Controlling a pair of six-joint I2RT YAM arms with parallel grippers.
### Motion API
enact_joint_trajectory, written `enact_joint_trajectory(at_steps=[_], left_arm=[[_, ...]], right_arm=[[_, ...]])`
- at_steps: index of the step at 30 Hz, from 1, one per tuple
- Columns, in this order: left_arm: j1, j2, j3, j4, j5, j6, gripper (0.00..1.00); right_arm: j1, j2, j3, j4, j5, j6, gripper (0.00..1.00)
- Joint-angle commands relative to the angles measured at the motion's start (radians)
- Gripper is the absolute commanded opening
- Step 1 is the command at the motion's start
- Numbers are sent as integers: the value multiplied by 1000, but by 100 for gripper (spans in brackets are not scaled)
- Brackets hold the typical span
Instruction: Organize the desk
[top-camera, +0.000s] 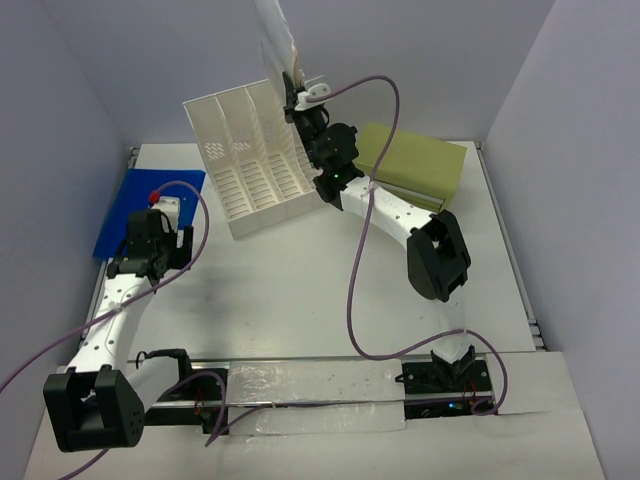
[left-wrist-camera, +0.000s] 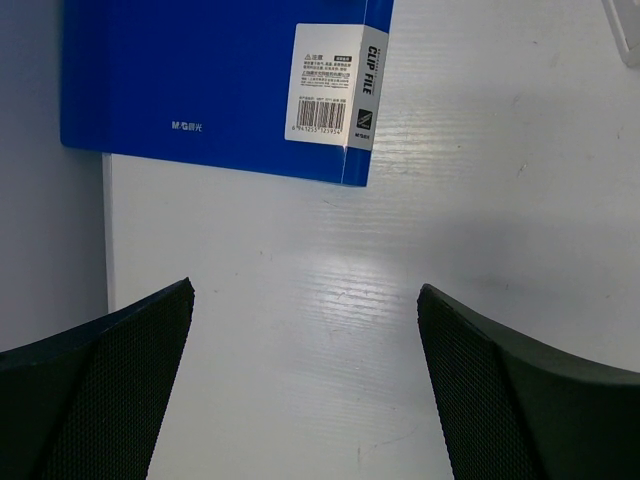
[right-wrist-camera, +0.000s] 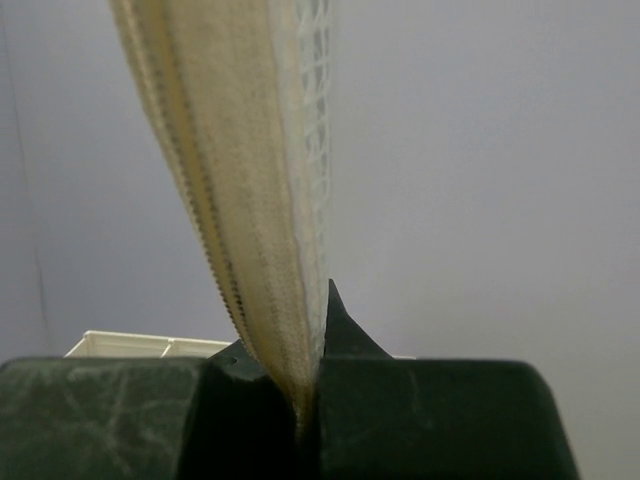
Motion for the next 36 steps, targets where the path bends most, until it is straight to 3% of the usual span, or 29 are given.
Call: enact_joint_trajectory(at_steps=[1, 22, 36], left_arm=[[8, 2, 4, 36, 6, 11, 99], [16, -26, 2, 28, -7, 36, 99], [26, -31, -13, 33, 12, 40, 99]], right_arm=[[5, -38, -3, 100, -5, 54, 0], [3, 127, -91, 226, 23, 103, 0], [2, 151, -326, 391, 7, 136, 0]])
